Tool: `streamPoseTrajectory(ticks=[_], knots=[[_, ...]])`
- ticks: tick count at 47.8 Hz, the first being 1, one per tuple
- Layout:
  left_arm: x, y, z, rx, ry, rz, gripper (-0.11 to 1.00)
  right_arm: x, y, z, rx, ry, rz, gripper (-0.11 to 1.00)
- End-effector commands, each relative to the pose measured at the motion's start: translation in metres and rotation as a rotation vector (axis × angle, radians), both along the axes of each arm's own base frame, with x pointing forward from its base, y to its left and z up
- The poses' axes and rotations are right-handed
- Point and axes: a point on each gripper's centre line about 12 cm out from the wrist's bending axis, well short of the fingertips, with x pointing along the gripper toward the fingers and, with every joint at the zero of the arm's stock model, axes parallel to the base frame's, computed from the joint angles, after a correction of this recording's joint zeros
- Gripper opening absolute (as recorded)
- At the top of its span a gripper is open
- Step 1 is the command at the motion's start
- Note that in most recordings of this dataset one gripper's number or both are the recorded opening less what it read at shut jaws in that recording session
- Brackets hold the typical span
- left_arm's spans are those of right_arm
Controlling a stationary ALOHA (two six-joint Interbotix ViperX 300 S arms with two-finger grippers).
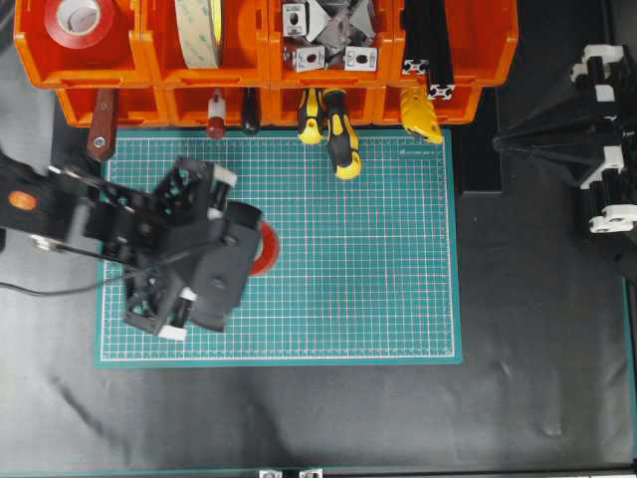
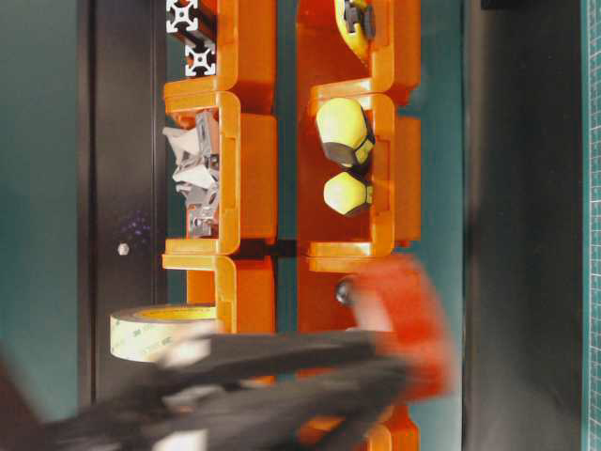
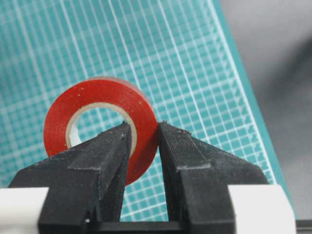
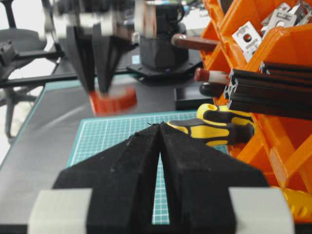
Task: Pick vinyl tape from container rack with left arm.
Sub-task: 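Lift the red tape out of the bin and carry it over the mat, then lower the red tape onto the mat center and open the left gripper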
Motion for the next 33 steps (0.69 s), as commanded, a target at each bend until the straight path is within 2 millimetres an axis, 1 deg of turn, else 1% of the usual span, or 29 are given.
streamPoseTrajectory(ticks=[1,11,14,21,33], knots=[[0.011,0.000,-0.016,-0.006,0.001,0.009,0.19,0.002,0.000,0.014,0.003,-0.034,-0.002,0.00],[0.021,-0.002,-0.053,-0.007,0.045,0.019,0.19,0.002,0.000,0.015,0.004,-0.035,-0.002,0.00],[0.024,-0.003,-0.058,-0.008,0.042,0.018,0.19,0.002,0.000,0.015,0.004,-0.038,-0.002,0.00],[0.028,-0.003,-0.057,-0.008,0.025,0.012,0.19,0.002,0.000,0.015,0.004,-0.038,-0.002,0.00],[0.028,-0.002,-0.058,-0.005,0.025,0.011,0.19,0.002,-0.001,0.015,0.004,-0.037,-0.004,0.00]])
